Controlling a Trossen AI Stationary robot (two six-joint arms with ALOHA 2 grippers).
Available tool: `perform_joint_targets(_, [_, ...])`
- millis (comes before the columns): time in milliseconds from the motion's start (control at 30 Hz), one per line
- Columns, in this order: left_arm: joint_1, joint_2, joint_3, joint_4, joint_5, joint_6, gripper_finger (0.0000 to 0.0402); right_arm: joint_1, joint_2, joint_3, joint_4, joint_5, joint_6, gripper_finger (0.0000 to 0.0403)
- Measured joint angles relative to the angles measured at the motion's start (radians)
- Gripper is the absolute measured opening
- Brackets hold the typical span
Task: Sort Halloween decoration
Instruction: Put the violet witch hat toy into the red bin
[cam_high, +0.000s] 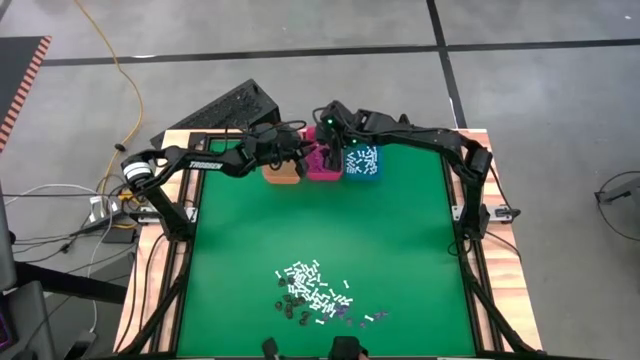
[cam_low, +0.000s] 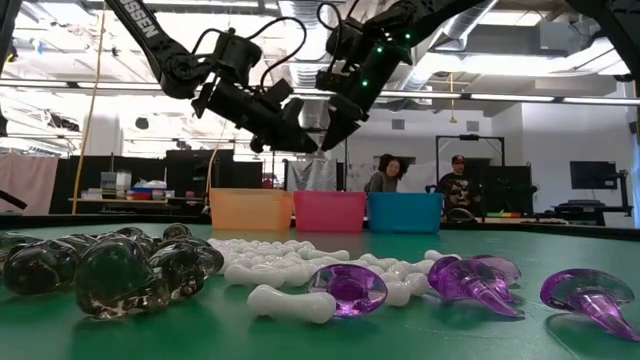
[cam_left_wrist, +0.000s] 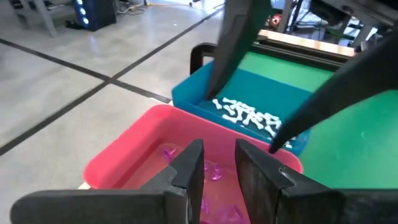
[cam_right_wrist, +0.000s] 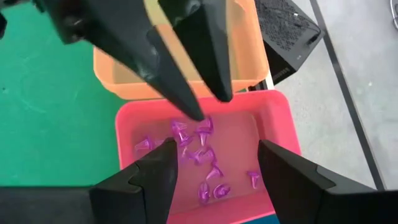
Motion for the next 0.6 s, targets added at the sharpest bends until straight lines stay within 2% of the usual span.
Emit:
perform_joint_targets(200, [0.009, 0.000, 0.000, -0.041, 0.005, 0.000, 0.0080, -0.001, 0.000, 0.000, -0.008, -0.006, 0.034, 0.0250])
perform_joint_targets(367, [0.006, -0.026, -0.002, -0.162, 0.135, 0.020, 0.0080, -0.001, 0.000, 0.000, -0.133, -0.009, 0.090, 0.0250])
perform_joint_targets(500, [-0.002, -0.137, -0.002, -0.278, 0.230, 0.018, 0.0079, -0.002, 0.000, -0.001, -0.352, -0.101, 0.104, 0.0243])
perform_joint_targets(600, [-0.026, -0.273, -0.001, -0.385, 0.245, 0.070, 0.0070, -0.002, -0.006, -0.001, -0.468, -0.198, 0.104, 0.0234])
